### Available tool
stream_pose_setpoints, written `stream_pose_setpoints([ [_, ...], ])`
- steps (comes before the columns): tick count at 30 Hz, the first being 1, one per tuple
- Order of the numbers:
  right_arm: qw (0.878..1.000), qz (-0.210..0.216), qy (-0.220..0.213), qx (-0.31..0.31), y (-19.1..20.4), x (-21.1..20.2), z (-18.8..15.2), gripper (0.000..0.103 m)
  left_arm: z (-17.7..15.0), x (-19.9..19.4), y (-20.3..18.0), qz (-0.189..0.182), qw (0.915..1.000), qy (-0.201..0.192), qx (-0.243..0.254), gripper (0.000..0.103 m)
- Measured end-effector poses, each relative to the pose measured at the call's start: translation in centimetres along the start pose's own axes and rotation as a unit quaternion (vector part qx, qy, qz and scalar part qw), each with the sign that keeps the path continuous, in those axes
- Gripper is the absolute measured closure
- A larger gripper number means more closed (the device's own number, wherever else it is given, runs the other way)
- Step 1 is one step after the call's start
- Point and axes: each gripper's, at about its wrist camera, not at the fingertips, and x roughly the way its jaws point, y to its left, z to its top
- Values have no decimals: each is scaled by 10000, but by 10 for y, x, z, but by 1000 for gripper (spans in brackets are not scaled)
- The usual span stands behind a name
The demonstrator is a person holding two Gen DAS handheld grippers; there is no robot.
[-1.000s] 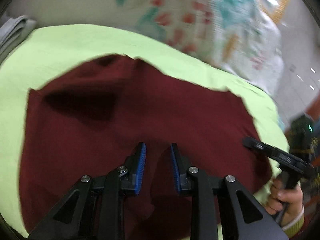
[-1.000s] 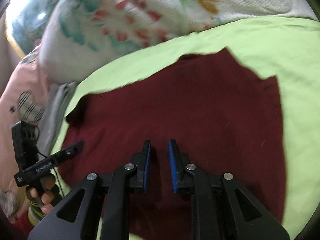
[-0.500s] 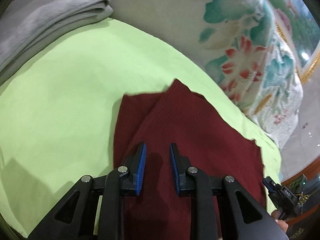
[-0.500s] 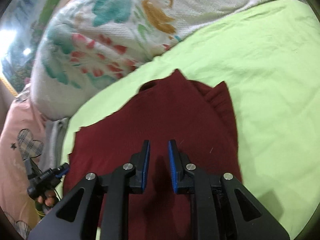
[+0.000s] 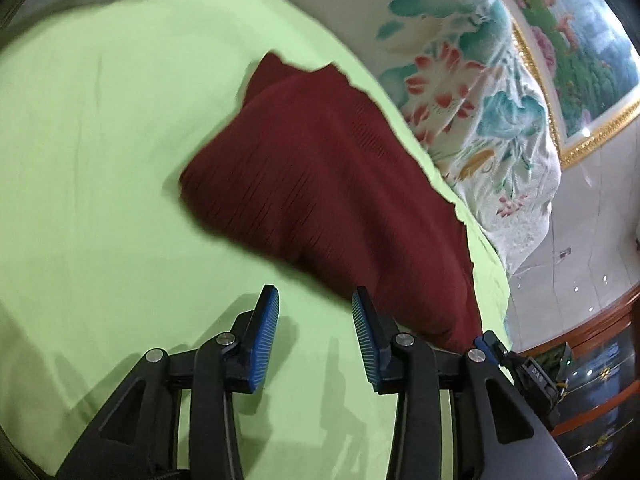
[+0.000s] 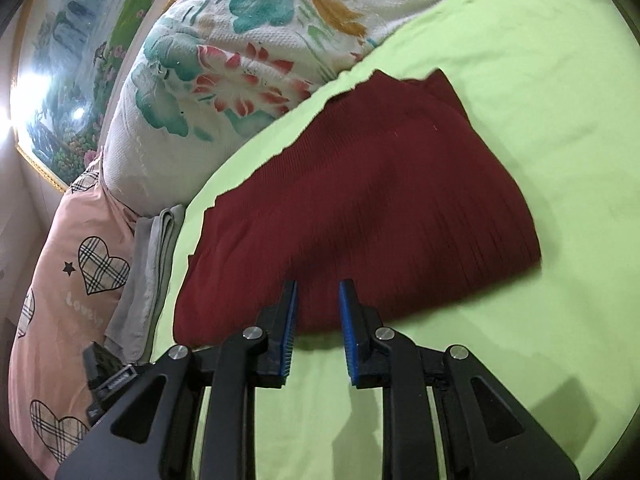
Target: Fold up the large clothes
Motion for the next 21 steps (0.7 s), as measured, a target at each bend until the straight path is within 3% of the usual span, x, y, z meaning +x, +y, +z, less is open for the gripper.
stream_pose_setpoints([
  [5, 10000, -5, 41, 77, -1, -9, -12, 81, -3, 6, 4, -95, 9997, 23, -215, 56],
  [7, 10000, -14, 66, 50, 1, -8, -15, 81, 1, 12, 3, -149, 9994, 33, -305, 44],
  [10, 9999, 7, 134, 62, 2, -4, -17, 81, 13, 23, 0, -193, 9988, -11, -454, 35],
  [16, 9997, 94, 219, 1, 13, 6, -22, 81, 52, 46, 2, -157, 9962, -303, -799, 33],
  [21, 9993, 150, 265, -238, 32, 17, -11, 81, 62, 52, 0, -133, 9961, -397, -772, 33],
])
